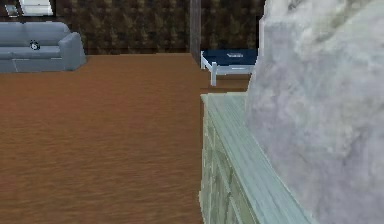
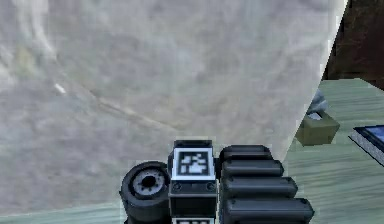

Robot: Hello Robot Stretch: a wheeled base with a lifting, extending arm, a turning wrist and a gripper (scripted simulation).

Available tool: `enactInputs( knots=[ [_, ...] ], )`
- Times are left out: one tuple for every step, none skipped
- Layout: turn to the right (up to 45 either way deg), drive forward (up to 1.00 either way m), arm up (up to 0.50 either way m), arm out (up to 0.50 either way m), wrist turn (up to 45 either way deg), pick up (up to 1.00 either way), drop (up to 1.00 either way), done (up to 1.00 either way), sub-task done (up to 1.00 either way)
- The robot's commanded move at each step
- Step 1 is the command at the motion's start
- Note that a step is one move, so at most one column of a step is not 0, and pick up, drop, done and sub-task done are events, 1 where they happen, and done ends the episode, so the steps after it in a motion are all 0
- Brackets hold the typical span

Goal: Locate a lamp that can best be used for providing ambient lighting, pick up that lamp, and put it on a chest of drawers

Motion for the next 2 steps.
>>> enactInputs(
  knots=[
    [0.0,0.00,0.00,0.14,0.0,0.00,0.00,0.00,0.00],
    [0.0,0.00,0.00,0.00,45.0,0.00,0.00,0.00,0.00]
  ],
)
